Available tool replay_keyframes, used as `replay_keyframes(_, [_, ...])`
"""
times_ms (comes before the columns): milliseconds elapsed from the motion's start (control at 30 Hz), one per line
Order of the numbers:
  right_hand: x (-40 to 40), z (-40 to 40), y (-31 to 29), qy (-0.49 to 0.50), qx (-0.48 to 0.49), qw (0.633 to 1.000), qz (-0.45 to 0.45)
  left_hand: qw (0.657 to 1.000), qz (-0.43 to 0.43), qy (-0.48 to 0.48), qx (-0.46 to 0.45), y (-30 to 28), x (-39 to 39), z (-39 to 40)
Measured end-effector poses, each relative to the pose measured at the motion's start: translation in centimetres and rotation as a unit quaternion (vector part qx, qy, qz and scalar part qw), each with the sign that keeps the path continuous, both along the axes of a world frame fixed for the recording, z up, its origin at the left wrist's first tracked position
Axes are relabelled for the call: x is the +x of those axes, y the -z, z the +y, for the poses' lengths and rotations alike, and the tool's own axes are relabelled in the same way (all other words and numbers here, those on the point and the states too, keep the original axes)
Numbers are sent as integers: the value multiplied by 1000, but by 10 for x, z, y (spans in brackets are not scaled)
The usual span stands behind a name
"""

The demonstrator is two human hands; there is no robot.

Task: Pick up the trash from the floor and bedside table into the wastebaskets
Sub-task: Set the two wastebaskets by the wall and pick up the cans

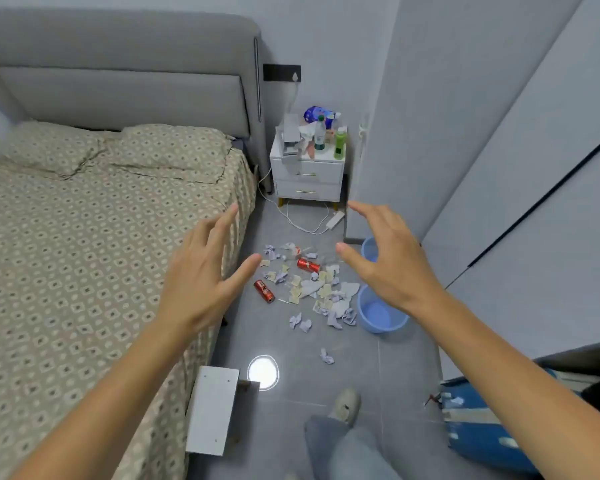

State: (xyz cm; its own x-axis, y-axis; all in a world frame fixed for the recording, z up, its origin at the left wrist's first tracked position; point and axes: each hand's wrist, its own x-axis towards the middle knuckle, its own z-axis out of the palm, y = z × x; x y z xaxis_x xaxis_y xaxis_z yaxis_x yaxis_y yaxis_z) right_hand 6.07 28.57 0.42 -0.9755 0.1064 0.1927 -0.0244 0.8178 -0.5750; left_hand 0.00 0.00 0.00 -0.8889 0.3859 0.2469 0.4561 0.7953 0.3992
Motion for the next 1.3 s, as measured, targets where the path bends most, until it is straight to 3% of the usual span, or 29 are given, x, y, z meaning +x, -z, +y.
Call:
replay_keyframes(167, [-70,36,19,15,-13,999,-34,1000,-6,-10,-16,5,-71,36])
replay_keyframes(533, [-202,72,29,26,44,999,-15,999,-2,31,-43,1,-214,80])
replay_keyframes(867, [-312,53,59,196,38,979,-39,984,-13,177,-11,34,-424,111])
replay_keyframes(1033, [-369,12,63,298,-17,954,-19,970,-33,240,-4,32,-533,110])
replay_keyframes(1300, [-366,-14,61,406,-33,913,-18,944,-63,324,10,31,-559,143])
